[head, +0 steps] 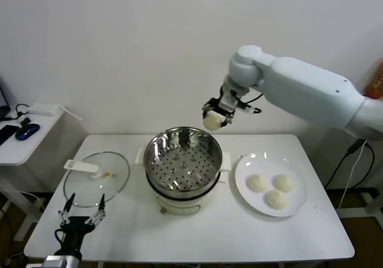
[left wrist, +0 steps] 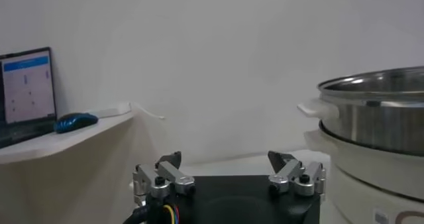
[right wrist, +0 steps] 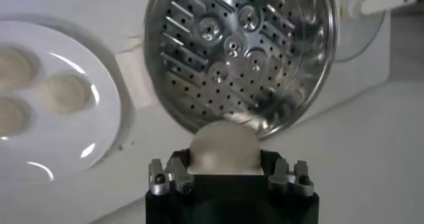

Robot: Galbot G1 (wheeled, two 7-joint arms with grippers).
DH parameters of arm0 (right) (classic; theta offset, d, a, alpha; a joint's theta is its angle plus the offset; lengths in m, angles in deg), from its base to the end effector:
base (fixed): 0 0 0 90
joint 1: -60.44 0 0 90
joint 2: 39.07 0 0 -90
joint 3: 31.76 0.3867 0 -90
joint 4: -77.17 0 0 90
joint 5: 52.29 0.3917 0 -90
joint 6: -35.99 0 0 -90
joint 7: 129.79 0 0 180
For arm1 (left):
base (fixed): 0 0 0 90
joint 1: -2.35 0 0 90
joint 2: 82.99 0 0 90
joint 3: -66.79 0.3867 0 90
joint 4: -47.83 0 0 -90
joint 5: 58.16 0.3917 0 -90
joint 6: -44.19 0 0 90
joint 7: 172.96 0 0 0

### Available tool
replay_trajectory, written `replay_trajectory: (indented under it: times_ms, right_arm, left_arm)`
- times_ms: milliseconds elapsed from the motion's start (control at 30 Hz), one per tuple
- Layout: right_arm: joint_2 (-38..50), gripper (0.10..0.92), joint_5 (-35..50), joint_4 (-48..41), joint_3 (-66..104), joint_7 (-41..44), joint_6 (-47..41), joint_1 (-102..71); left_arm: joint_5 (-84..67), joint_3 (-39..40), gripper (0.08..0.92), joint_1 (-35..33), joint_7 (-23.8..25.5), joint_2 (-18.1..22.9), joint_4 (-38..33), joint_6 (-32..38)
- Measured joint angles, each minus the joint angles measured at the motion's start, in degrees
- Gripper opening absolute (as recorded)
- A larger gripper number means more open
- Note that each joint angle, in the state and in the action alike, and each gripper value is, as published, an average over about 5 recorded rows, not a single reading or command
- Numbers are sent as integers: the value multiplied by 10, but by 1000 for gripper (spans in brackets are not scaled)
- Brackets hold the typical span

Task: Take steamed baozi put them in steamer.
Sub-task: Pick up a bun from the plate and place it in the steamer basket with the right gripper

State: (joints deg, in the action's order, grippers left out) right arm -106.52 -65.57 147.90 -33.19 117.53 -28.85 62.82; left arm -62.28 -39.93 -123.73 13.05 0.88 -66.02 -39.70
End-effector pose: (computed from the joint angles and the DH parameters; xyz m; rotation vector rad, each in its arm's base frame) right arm 0.6181 0.1435 0.0165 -1.8542 0.5329 -2.4749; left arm 0.1501 0.1269 -0.3766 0.1410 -3.0355 -0.2626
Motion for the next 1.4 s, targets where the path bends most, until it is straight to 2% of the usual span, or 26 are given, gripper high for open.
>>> replay_trajectory:
  times_ms: [367,633,1400]
  right_arm:
    - [-98,687,-139,-62,37,-17,73,-65]
    - [-135,690,-215,-106,56,-21,103,-107]
    - [-168,703,-293,-157,86,-27,130,-172]
  left_arm:
    - [6,6,823,3,0,-3,5,3]
    - [6,5,823,5,0,-7,7,3]
    - [4,7,823,3,0,-6,17,5]
